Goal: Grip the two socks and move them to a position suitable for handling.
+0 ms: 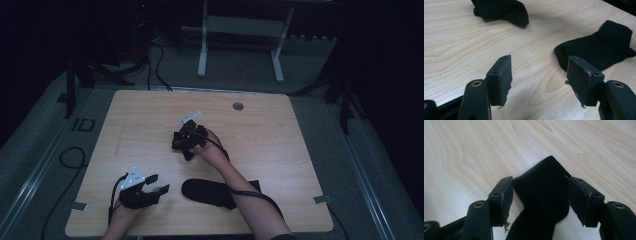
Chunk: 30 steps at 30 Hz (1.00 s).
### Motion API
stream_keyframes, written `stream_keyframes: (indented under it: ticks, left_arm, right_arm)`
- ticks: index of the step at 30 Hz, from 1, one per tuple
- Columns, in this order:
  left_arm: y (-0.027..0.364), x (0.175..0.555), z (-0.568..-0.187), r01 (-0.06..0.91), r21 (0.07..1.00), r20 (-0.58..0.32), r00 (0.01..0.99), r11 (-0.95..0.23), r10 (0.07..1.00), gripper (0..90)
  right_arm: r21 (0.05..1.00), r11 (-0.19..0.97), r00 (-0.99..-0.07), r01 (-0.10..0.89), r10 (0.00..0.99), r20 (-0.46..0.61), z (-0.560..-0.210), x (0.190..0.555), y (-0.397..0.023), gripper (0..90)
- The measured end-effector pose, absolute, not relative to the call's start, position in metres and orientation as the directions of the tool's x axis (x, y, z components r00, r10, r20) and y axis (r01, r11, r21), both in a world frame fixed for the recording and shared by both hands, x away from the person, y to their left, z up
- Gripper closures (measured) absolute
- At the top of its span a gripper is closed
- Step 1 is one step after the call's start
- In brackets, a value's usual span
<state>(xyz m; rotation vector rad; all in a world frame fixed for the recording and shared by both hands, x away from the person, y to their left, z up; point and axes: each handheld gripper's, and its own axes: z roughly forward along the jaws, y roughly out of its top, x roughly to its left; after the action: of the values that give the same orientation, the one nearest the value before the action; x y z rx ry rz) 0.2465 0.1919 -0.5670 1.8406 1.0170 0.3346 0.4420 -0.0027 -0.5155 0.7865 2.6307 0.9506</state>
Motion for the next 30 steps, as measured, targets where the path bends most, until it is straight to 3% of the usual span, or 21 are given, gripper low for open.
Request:
stream_keyframes:
  ticks: [5, 9, 14, 17, 20, 30]
  left_arm:
    - [0.194, 0.247, -0.565, 0.492, 0.855, -0.197, 0.601, -0.165, 0.774, 37.4]
    - [0.194, 0.249, -0.566, 0.501, 0.852, -0.216, 0.602, -0.153, 0.768, 37.5]
    - [0.192, 0.250, -0.567, 0.505, 0.850, -0.221, 0.595, -0.147, 0.773, 37.4]
    - [0.192, 0.250, -0.565, 0.503, 0.853, -0.222, 0.592, -0.140, 0.774, 37.5]
    - [0.193, 0.251, -0.565, 0.505, 0.852, -0.224, 0.591, -0.139, 0.775, 37.5]
    - [0.189, 0.258, -0.562, 0.512, 0.851, -0.240, 0.580, -0.119, 0.778, 38.1]
  right_arm:
    - [0.609, 0.674, -0.819, 0.418, 0.570, -0.068, -0.533, 0.450, 0.007, 37.2]
    - [0.578, 0.718, -0.826, 0.388, 0.549, -0.127, -0.548, 0.449, 0.008, 44.1]
    - [0.578, 0.729, -0.801, 0.367, 0.563, -0.203, -0.551, 0.442, 0.007, 65.7]
    - [0.580, 0.729, -0.795, 0.364, 0.567, -0.213, -0.551, 0.441, 0.006, 69.4]
    - [0.595, 0.707, -0.808, 0.384, 0.568, -0.154, -0.544, 0.441, -0.001, 73.7]
    - [0.694, 0.590, -0.826, 0.411, 0.564, 0.010, -0.511, 0.418, -0.053, 73.8]
